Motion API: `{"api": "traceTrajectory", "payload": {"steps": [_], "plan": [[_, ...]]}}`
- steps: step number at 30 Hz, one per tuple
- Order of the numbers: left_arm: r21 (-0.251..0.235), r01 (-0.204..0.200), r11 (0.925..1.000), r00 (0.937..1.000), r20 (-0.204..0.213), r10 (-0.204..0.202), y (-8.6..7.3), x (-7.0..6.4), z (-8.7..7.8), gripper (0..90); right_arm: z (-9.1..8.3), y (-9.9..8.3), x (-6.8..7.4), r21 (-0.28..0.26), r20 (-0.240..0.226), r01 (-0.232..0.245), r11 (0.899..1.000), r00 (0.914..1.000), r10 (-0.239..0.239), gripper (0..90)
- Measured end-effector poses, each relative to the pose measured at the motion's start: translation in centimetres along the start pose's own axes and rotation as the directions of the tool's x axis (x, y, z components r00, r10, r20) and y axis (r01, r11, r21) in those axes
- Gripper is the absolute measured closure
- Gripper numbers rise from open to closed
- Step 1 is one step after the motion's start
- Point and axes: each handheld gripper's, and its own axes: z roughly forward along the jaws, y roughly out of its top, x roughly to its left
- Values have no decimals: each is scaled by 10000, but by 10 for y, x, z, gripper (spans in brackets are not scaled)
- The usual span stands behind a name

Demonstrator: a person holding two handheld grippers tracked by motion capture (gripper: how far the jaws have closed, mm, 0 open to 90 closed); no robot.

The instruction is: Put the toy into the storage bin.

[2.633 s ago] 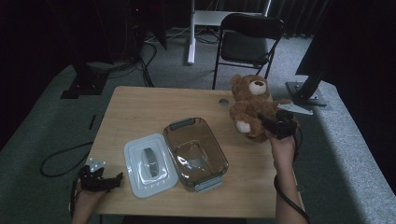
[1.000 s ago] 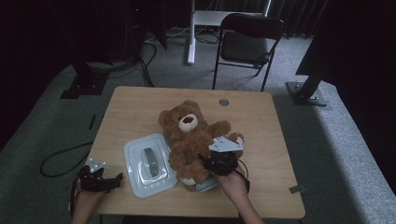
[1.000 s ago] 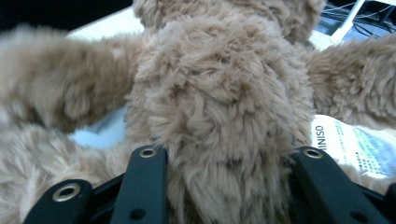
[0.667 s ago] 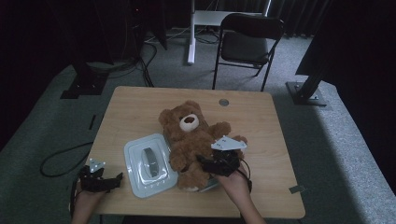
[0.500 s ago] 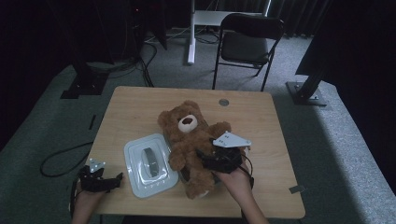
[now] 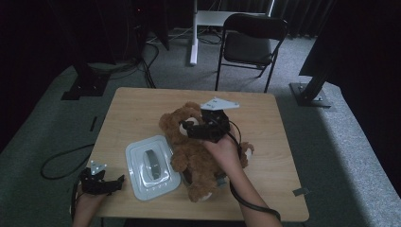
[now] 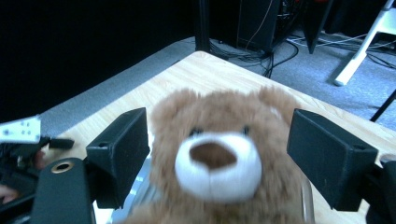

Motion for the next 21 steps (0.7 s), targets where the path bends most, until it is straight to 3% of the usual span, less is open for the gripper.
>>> {"api": "traceTrajectory", "payload": {"steps": [8,14,15,17,18,21], "plan": [[-12,-8,10000,10000,25,8,0,0,0,15,31,16,-11,620,36,-383,9973,9993,382,203],[-10,-17,10000,10000,29,17,0,0,0,15,55,7,-11,1360,61,-354,9901,9994,349,240],[-10,-19,10000,10000,33,19,0,0,0,15,67,-2,-12,1966,56,-282,9801,9996,276,238],[-10,-24,10000,10000,36,24,0,0,0,15,69,-4,-12,2056,99,-233,9784,9997,217,240],[-10,-24,10000,10000,36,24,0,0,0,15,72,-12,-10,2193,268,49,9756,9996,-111,266],[-7,-23,10000,10000,37,23,0,0,0,15,72,-19,-10,2278,124,-27,9737,9999,-1,290]]}}
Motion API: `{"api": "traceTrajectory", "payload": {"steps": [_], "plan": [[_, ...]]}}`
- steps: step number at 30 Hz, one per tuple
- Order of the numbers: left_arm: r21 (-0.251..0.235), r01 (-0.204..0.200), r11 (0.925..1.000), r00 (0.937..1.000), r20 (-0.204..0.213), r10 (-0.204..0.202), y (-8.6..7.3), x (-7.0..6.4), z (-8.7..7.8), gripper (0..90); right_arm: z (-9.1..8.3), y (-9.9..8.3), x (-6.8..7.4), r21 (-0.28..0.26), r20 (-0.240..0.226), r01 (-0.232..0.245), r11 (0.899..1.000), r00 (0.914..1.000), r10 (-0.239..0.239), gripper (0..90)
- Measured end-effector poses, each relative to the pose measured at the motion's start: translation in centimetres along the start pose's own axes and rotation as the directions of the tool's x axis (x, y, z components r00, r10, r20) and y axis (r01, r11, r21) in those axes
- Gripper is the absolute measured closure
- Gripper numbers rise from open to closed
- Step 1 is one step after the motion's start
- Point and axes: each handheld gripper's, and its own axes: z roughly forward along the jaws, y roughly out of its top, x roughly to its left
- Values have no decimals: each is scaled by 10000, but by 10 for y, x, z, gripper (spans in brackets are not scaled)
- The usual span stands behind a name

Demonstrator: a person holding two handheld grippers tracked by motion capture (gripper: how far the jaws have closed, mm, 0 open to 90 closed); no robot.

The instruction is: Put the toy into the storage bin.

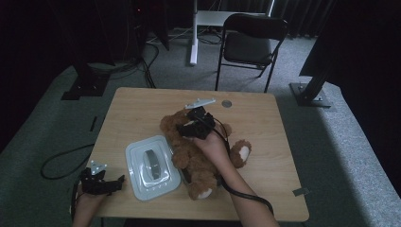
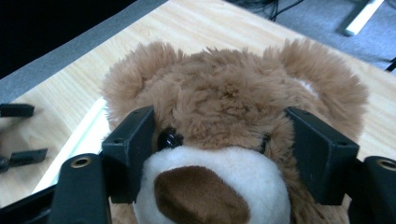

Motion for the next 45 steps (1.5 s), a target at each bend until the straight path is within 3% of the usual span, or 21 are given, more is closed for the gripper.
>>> {"api": "traceTrajectory", "payload": {"steps": [4,8,11,13,16,23,27,31,35,37,45], "plan": [[12,-15,10000,10000,-7,15,0,0,0,15,9,-11,3,378,-183,23,9993,9998,-16,311],[11,-6,10000,10000,-13,6,0,0,0,15,16,-18,8,750,80,277,9968,9996,-284,324],[8,3,10000,10000,-15,-3,0,0,0,15,27,-23,8,1367,52,273,9902,9996,-282,340],[7,6,10000,10000,-13,-6,0,0,0,15,45,-30,12,2317,110,582,9710,9980,-624,343],[7,3,10000,10000,-7,-3,0,0,0,15,72,-37,23,3634,378,1157,9244,9896,-1387,345],[8,-3,10000,10000,-2,3,0,-1,0,15,71,-34,20,3475,304,971,9326,9929,-1147,325],[7,-1,10000,10000,2,1,0,-1,0,15,59,-27,15,2994,156,558,9525,9979,-634,315],[7,-8,10000,10000,-2,8,0,0,0,15,37,-18,11,2089,-458,119,9779,9989,-24,336],[-2,-15,10000,10000,5,15,0,-1,0,15,9,-12,12,1283,-956,-28,9917,9953,152,327],[-8,-26,10000,10000,12,26,0,-1,0,15,-5,-10,12,892,-1199,-23,9960,9927,130,328],[-8,-47,10000,10000,22,47,0,-1,0,15,-55,-19,7,-35,-1155,219,9998,9931,-221,328]]}}
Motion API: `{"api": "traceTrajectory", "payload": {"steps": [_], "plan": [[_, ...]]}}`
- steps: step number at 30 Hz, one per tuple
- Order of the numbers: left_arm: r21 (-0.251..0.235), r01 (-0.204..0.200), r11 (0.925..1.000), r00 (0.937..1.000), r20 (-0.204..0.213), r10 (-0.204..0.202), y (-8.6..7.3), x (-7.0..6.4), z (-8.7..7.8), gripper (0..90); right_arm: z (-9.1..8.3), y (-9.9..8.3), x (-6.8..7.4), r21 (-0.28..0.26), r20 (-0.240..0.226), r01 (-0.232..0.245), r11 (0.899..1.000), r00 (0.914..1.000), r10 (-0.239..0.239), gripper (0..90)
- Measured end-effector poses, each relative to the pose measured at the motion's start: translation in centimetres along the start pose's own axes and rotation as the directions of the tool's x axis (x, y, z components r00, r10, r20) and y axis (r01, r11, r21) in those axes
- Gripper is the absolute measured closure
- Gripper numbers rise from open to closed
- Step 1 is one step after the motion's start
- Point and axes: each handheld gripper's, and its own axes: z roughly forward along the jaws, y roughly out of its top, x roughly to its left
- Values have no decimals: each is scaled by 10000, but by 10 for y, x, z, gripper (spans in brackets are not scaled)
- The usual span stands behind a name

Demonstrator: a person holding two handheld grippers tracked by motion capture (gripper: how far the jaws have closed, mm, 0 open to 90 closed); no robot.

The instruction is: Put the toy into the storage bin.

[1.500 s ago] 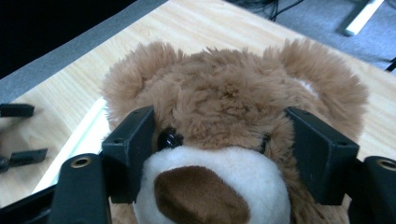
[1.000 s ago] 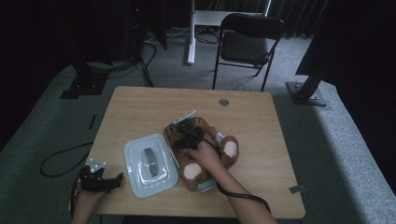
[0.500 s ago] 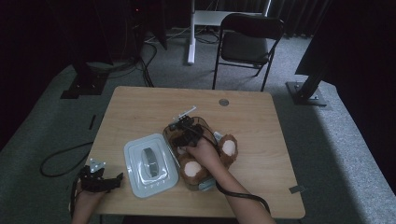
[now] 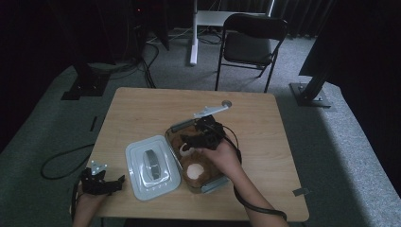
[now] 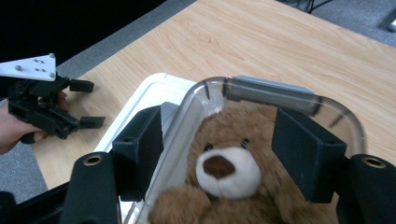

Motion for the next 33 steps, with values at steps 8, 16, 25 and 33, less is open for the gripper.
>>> {"api": "traceTrajectory", "payload": {"steps": [8,16,25,33], "plan": [[0,-2,10000,10000,0,2,0,0,0,15,-30,-24,-12,-423,80,-204,9989,9998,207,366],[2,8,10000,10000,3,-8,0,0,0,15,-65,-51,-24,-1122,364,-551,9922,9976,595,383],[6,8,10000,10000,-4,-8,0,0,0,15,-91,-85,-38,-932,394,-970,9909,9941,1010,518],[6,5,10000,10000,-15,-5,0,0,0,15,-67,-99,-44,-210,196,-1210,9924,9924,1214,599]]}}
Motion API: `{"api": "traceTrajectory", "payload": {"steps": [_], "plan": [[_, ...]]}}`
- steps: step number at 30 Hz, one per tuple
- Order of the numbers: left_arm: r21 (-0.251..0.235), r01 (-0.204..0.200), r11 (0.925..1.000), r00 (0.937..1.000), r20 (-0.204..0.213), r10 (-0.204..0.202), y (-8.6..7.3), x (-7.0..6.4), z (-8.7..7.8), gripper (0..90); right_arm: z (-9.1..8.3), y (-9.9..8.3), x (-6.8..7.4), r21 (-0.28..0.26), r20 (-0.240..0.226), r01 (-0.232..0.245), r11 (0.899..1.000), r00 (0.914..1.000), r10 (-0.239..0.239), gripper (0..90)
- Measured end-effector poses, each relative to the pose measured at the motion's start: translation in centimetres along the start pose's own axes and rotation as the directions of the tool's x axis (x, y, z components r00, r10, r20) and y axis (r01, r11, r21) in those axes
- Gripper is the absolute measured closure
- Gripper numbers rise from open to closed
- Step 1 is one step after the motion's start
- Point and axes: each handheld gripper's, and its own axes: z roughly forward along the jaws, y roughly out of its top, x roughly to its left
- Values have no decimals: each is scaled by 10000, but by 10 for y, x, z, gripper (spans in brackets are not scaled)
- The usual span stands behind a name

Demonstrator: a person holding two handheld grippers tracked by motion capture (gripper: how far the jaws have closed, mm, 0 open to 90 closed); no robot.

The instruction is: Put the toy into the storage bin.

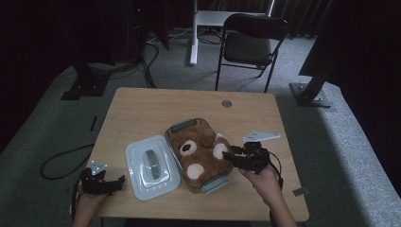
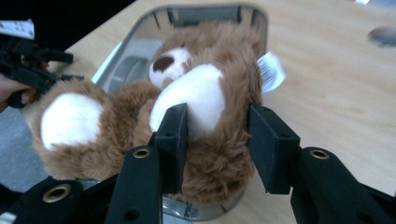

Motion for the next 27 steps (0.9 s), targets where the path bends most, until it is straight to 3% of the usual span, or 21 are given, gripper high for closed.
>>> {"api": "traceTrajectory", "payload": {"steps": [4,8,13,16,18,20,23,25,27], "plan": [[-14,25,10000,10000,1,-25,0,0,0,15,18,1,0,317,-106,72,9995,9999,-69,665],[-20,21,10000,10000,-1,-21,0,0,0,15,40,3,3,967,-144,514,9940,9986,-502,723],[-16,18,10000,10000,-3,-18,0,0,0,15,54,12,2,1779,-101,1027,9787,9947,-1026,732],[-17,19,10000,10000,-3,-19,0,0,0,15,64,19,5,2516,-15,1612,9543,9861,-1661,784],[-12,11,10000,10000,-3,-11,0,0,0,15,73,22,8,3220,109,2004,9253,9765,-2153,802],[-15,13,10000,10000,-4,-13,0,0,0,15,84,23,10,3955,215,2324,8886,9649,-2619,818],[-15,23,10000,10000,-4,-23,0,0,0,15,95,25,11,4573,366,2527,8527,9526,-3019,828],[-13,15,10000,10000,-3,-15,0,0,0,15,101,25,9,4759,463,2473,8440,9513,-3049,834],[-15,17,10000,10000,-5,-17,0,0,0,15,103,22,8,4659,794,2418,8512,9467,-3123,837]]}}
